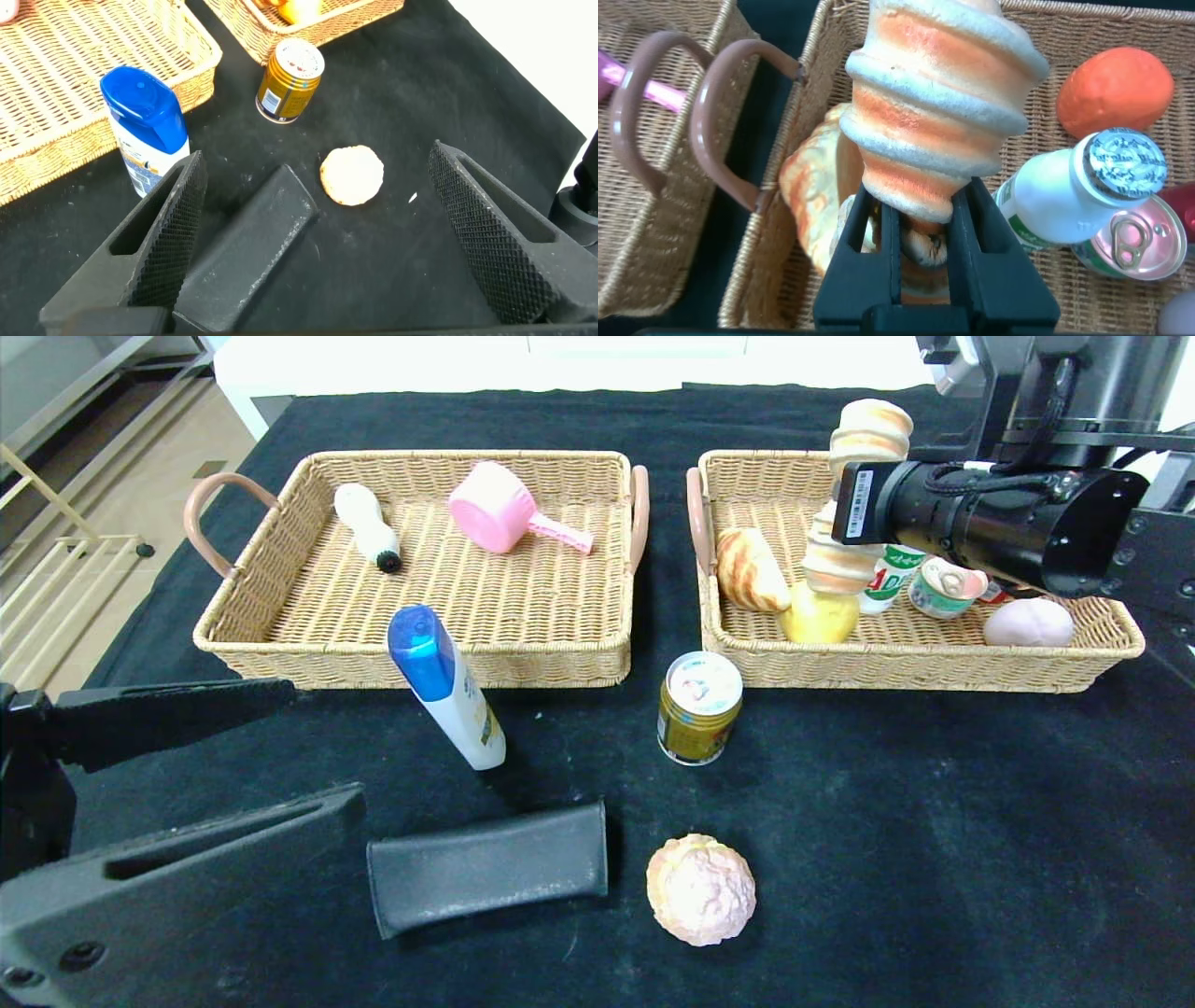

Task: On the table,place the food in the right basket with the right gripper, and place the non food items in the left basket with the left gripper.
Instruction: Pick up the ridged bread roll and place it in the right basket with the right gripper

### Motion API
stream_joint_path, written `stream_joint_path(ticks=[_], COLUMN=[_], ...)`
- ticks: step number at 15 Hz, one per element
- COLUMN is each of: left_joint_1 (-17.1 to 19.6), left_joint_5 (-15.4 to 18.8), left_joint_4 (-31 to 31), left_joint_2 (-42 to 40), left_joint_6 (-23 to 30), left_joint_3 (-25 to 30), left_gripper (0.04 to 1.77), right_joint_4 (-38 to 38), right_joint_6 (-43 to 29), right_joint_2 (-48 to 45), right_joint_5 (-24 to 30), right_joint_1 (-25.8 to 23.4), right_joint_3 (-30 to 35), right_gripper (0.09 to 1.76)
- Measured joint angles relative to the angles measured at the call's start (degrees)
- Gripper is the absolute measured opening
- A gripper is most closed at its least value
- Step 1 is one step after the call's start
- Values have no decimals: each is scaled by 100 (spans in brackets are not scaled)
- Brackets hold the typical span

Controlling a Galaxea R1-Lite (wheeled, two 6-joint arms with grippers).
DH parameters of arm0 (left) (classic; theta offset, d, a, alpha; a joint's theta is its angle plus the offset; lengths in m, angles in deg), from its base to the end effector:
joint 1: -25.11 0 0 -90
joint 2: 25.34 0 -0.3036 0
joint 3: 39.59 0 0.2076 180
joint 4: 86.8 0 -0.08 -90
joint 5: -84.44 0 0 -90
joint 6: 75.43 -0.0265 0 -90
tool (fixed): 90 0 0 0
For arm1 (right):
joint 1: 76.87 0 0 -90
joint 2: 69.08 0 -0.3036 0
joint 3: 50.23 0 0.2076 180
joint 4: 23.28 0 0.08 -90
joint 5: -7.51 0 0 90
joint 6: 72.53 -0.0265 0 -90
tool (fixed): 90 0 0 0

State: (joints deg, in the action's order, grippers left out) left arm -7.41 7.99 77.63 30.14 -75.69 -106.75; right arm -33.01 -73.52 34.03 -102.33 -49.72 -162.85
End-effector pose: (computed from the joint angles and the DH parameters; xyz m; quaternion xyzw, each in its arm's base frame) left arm 0.1120 -0.0788 0.2850 0.0077 0.0326 -0.3911 0.9197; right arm 0.3409 0.1647 0.3296 0.0079 0.0023 0.0637 0.9979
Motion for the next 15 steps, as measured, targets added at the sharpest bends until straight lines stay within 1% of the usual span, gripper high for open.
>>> stream_joint_path(ticks=[2, 5, 8, 10, 12, 15], left_joint_1=[0, 0, 0, 0, 0, 0], left_joint_5=[-2, 0, 0, 0, -2, 0], left_joint_4=[-5, -6, -9, -9, -9, -11], left_joint_2=[0, 2, 0, 0, 0, 4], left_joint_6=[0, 2, -9, -9, -9, -9], left_joint_3=[-2, -5, -2, 2, 4, 4], left_gripper=[172, 172, 172, 172, 172, 172], right_joint_4=[277, 334, 334, 317, 318, 296], right_joint_6=[-6, 5, -13, -11, -13, -11], right_joint_2=[116, 202, 234, 232, 232, 232], right_joint_5=[7, 16, 16, 18, 16, 16], right_joint_1=[-94, -122, -107, -94, -87, -59], right_joint_3=[-33, -46, -44, -16, 1, 6], right_gripper=[38, 38, 77, 97, 114, 133])
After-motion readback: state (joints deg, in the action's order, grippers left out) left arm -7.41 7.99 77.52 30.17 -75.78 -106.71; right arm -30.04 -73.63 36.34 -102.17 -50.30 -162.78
